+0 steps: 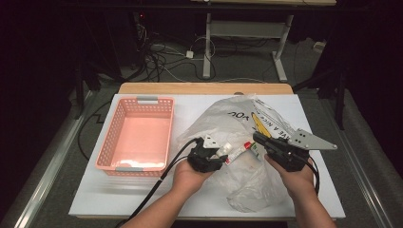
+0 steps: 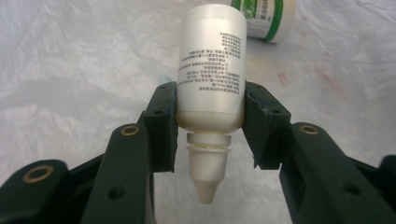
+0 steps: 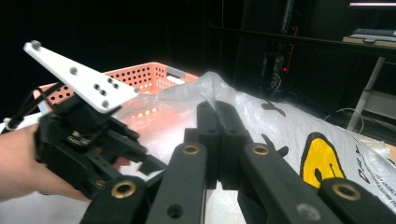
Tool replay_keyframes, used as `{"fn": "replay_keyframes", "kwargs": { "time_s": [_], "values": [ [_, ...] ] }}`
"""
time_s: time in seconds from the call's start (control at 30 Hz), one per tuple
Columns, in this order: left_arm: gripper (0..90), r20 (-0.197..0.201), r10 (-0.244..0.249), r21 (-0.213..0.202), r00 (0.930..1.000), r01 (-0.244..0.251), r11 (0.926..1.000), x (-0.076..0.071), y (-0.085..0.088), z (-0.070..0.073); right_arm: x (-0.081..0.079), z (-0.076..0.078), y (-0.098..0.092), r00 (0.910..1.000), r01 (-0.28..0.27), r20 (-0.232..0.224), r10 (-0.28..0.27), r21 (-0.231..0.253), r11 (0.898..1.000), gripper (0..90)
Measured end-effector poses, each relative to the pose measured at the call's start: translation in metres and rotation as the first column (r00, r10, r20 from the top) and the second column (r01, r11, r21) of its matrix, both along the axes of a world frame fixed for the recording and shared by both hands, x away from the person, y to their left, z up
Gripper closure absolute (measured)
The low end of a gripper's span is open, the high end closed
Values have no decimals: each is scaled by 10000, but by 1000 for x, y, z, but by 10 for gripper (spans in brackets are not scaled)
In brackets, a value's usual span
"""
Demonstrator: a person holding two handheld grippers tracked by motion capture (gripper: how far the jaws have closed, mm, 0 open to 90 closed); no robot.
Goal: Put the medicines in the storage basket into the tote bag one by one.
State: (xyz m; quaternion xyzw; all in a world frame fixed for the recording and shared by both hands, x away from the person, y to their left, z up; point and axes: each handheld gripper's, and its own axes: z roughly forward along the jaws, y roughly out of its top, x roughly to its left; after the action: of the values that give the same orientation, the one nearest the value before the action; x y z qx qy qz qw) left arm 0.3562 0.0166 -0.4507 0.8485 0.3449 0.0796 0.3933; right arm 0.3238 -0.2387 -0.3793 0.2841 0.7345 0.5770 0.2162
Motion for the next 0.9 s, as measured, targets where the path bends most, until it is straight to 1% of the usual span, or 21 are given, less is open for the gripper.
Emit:
{"fn": "replay_keyframes", "kwargs": {
  "time_s": [0.03,0.07,0.1,0.13,0.17,0.2,0.23,0.3,0.33,0.37,0.4,0.43,0.47,0.6,0.67,0.77,0.83,0.9],
  "values": [
    [571,16,-30,46,10000,30,10000,4,-4,0,0,0,0,10000,1,0,-1,4,10000,900],
    [572,21,55,8,10000,-55,10000,9,-9,0,0,0,0,10000,19,-9,-19,21,10000,900],
    [572,85,121,-19,9999,-121,9999,14,-14,0,0,0,0,10000,21,-13,-21,24,10000,900],
    [572,232,224,-36,9995,-223,9997,20,-19,1,0,0,0,10000,16,-7,-16,19,10000,900],
    [572,441,416,-193,9982,-408,9990,26,-24,3,0,0,0,10000,12,2,-12,13,10000,900],
    [570,594,552,-457,9967,-526,9976,32,-29,5,1,0,0,10000,9,13,-9,12,10000,900],
    [546,593,624,-840,9963,-573,9948,37,-32,6,1,0,-1,10000,21,-14,-21,28,10000,900],
    [420,265,824,-1155,9963,-788,9902,42,-35,6,1,1,-2,10000,41,-3,-41,70,10000,900],
    [391,155,708,-1206,9974,-685,9903,41,-35,6,1,1,-3,10000,51,5,-51,84,10000,900],
    [390,169,609,-1071,9980,-587,9925,38,-35,5,1,1,-4,10000,52,10,-52,103,9999,900],
    [379,216,528,-836,9984,-508,9952,34,-34,3,1,1,-4,10000,22,58,-22,94,10000,900],
    [370,181,347,-713,9992,-334,9969,30,-32,2,1,0,-5,10000,39,31,-40,109,9999,900],
    [370,111,238,-764,9997,-229,9968,25,-30,0,1,0,-6,10000,50,-7,-50,109,9999,900],
    [370,6,-39,-689,10000,39,9976,8,-14,-6,1,-1,-6,9999,110,-64,-110,102,9999,900],
    [371,-81,-97,-589,9999,92,9982,2,-5,-10,1,0,-6,9999,113,-38,-113,96,9999,900],
    [370,-182,-101,-629,9998,90,9980,-8,8,-14,1,0,-4,10000,95,-11,-95,79,9999,900],
    [349,-270,-102,-649,9996,84,9979,-15,16,-17,1,-1,-3,9999,118,-98,-117,100,9999,900],
    [345,-380,-168,-790,9991,138,9968,-22,24,-19,2,-3,-3,9998,110,-149,-109,55,9999,900]
  ]
}}
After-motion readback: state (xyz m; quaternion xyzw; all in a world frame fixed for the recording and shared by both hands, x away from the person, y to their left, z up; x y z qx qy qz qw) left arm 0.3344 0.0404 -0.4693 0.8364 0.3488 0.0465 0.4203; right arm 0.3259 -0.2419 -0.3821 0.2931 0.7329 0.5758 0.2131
